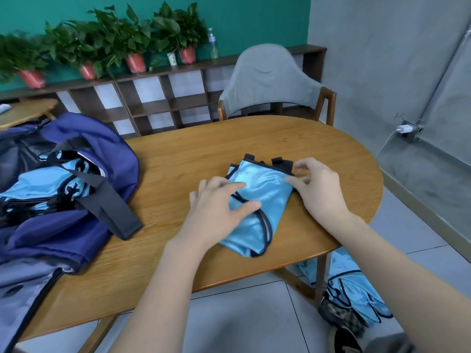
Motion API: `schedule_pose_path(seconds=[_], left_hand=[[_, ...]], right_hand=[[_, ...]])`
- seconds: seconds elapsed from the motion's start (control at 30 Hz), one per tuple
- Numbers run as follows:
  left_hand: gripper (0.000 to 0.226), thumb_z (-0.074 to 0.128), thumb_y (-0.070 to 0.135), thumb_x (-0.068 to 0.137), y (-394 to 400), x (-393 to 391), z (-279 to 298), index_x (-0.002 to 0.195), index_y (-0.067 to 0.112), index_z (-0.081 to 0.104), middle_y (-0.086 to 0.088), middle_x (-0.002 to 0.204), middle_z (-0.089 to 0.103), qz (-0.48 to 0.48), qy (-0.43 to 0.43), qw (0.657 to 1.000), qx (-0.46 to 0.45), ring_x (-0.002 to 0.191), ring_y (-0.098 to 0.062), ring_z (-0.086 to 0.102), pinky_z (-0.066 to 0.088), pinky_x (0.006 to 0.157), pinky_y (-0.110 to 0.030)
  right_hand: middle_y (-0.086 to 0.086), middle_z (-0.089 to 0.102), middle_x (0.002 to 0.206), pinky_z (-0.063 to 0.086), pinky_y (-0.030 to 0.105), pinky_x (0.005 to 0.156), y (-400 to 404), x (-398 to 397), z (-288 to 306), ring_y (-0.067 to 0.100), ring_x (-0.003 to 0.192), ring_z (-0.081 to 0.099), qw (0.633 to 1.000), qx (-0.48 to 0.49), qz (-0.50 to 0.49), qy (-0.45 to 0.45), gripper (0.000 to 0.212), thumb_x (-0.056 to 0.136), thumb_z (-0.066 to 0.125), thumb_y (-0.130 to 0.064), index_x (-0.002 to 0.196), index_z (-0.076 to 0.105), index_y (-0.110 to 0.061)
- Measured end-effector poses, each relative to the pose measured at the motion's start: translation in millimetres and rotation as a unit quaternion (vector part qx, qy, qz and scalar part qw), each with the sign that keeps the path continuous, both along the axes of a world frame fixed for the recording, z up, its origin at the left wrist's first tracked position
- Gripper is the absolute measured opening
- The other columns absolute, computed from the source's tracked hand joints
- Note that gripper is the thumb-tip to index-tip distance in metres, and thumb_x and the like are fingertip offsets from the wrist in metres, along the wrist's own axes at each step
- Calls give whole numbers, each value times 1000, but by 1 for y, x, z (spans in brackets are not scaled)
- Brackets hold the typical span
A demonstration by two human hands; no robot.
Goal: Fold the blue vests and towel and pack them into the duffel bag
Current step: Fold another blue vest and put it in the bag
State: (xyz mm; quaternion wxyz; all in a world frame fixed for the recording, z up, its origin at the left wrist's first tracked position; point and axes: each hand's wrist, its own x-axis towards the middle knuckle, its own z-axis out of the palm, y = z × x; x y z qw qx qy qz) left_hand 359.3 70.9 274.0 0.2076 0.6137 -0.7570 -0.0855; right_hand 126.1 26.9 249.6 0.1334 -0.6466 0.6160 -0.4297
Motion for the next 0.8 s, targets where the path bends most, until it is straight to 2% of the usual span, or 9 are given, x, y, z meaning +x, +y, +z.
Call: schedule_pose_path(seconds=[0.07,0.17,0.27,0.33,0.43,0.57,0.63,0.7,0.8], left_hand=[[49,60,67,87,1,19,-7,129,42,64,18,125,50,11,33,999,-31,121,-10,40,27,101,-33],[32,69,50,90,6,38,-16,119,36,72,14,121,57,18,93,995,-35,117,-8,52,35,102,-25],[23,74,38,89,15,44,-21,110,29,77,13,113,61,18,107,994,-34,106,-4,57,35,95,-14],[12,75,31,89,25,45,-21,100,27,79,14,104,65,9,103,994,-39,98,-1,58,37,91,-13],[5,75,34,88,45,43,-18,89,31,79,16,91,68,-17,100,994,-43,85,-1,60,43,82,-15],[12,77,41,85,75,46,-26,93,33,79,15,86,61,-37,101,993,-46,73,-7,59,44,70,-15],[16,79,39,84,87,48,-35,99,33,79,16,93,57,-37,116,990,-69,81,-6,58,45,75,-15],[16,77,34,87,95,49,-41,103,29,79,16,107,56,-63,126,984,-106,101,-6,56,42,90,-14],[21,67,39,95,102,48,-45,104,25,80,13,121,65,-132,124,976,-124,123,-6,52,44,104,-29]], right_hand=[[5,62,126,55,29,92,1,2,-1,9,100,65,1000,-11,13,-10,36,94,70,-19,128,60,-14],[1,61,128,52,33,99,12,8,-3,13,109,61,999,-23,44,18,35,97,65,-22,130,59,-18],[-6,64,123,40,16,102,36,17,-1,2,112,55,991,-38,119,50,30,97,64,-31,124,64,-19],[-13,65,120,37,12,102,56,22,-1,-3,113,54,979,-41,182,79,31,96,60,-43,118,67,-23],[-18,65,118,36,17,105,80,22,-7,-4,118,53,954,-42,265,133,45,92,56,-64,113,70,-26],[-20,62,126,26,12,110,98,10,-16,-8,127,46,935,-28,314,164,66,76,63,-79,117,72,-27],[-20,61,130,25,11,112,105,5,-21,-7,129,45,933,-35,327,145,62,76,71,-70,120,72,-25],[-20,62,130,28,14,114,110,2,-25,-5,129,49,933,-52,331,127,49,81,75,-55,120,73,-25],[-20,67,123,34,17,113,115,1,-27,-2,123,57,938,-54,331,84,32,86,72,-40,112,77,-22]])
